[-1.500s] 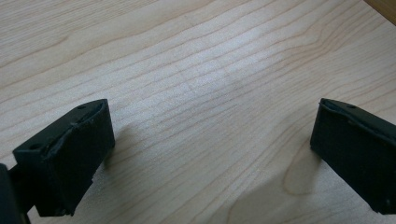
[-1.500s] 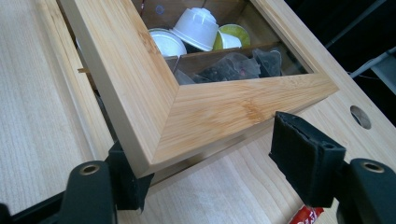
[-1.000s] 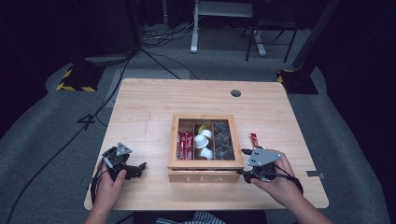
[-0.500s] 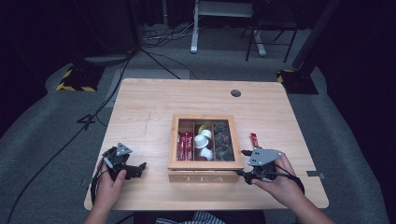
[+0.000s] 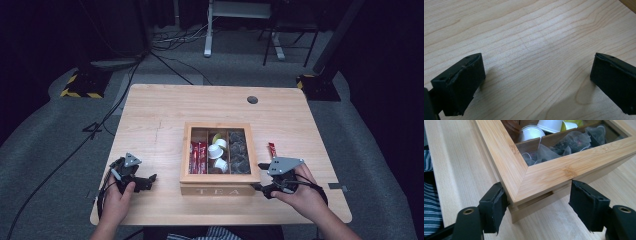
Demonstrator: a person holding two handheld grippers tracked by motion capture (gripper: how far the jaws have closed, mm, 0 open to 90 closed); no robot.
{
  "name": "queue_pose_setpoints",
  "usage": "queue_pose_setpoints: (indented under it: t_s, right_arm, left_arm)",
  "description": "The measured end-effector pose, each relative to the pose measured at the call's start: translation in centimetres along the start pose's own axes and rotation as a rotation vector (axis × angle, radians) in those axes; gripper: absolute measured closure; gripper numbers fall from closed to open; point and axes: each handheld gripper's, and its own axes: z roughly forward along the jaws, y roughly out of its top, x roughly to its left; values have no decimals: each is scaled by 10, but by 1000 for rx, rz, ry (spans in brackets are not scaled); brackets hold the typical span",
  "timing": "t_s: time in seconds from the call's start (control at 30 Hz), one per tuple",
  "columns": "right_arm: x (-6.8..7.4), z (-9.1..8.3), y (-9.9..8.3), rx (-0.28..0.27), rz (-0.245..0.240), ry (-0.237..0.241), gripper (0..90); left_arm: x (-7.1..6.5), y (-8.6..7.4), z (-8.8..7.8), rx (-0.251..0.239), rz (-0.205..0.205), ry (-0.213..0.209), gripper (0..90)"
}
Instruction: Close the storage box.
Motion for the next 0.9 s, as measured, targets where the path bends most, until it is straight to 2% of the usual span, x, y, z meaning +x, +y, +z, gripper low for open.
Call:
queue_pose_setpoints:
  t_s: [0.13,0.37,0.43,0.6,0.77,0.9]
  right_arm:
    - [4,9,-4,72,-12,31,311]
    - [6,7,-6,65,9,41,307]
    - [5,5,-6,52,18,47,307]
    - [-6,-11,-3,-37,71,30,306]
    - [-24,-29,-7,-101,119,-23,296]
    - [-40,-43,-16,-118,171,-73,289]
  left_arm:
    - [0,0,0,-1,-2,-1,0]
    - [0,0,0,-1,-2,0,0]
    - [0,0,0,-1,-2,0,0]
    - [0,0,0,1,1,-4,0]
    - [2,0,0,2,15,-7,0]
    - [2,0,0,0,12,-8,0]
